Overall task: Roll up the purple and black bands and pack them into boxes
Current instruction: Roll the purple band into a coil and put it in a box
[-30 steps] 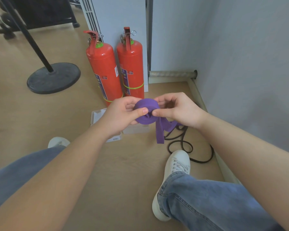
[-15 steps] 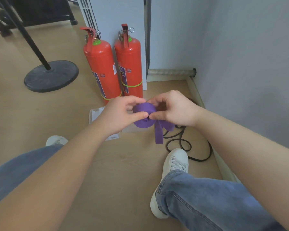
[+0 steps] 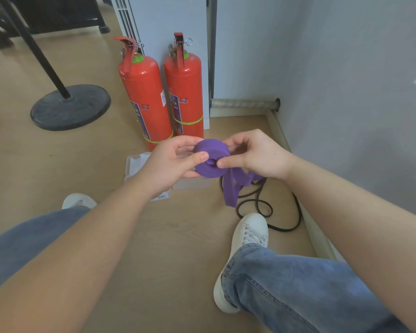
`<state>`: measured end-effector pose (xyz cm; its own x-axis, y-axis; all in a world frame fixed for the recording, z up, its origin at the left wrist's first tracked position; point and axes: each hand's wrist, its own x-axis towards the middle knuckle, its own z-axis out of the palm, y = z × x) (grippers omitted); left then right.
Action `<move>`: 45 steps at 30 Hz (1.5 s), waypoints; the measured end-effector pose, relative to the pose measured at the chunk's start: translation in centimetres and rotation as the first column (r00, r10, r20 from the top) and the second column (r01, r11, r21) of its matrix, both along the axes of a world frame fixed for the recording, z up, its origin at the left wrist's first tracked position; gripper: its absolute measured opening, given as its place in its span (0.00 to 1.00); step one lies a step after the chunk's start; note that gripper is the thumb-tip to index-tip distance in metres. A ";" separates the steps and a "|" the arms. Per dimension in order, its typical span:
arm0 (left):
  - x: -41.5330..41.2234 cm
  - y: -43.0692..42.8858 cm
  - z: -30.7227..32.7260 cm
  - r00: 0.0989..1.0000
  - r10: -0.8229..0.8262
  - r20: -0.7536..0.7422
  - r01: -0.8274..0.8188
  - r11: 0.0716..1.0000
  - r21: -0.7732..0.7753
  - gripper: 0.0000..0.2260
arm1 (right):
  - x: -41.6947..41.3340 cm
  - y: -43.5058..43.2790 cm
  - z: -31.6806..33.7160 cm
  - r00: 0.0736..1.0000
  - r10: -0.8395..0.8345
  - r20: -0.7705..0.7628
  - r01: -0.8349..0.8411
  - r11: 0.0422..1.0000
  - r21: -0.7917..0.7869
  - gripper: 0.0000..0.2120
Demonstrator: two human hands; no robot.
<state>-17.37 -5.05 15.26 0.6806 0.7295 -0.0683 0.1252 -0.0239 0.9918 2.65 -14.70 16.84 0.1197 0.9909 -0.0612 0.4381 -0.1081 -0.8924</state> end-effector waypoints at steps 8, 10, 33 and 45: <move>-0.6 0.3 -0.3 0.930 -0.059 -0.362 0.210 0.894 0.395 0.16 | -1.3 0.4 0.2 0.861 0.134 0.490 -0.116 0.991 -0.068 0.13; -0.6 0.5 -0.6 0.955 -0.047 -0.292 0.144 0.936 0.320 0.15 | -1.2 0.3 0.1 0.914 0.093 0.394 -0.077 0.995 -0.057 0.13; -0.5 -0.4 -1.8 0.976 -0.029 -0.214 0.062 0.987 0.151 0.14 | 0.1 0.0 -0.6 0.911 0.103 0.399 -0.099 0.995 -0.030 0.15; -0.6 -0.2 -1.4 0.998 -0.046 -0.031 0.044 0.997 -0.056 0.09 | 0.9 -0.5 -0.3 0.988 -0.019 -0.156 0.021 1.000 0.011 0.10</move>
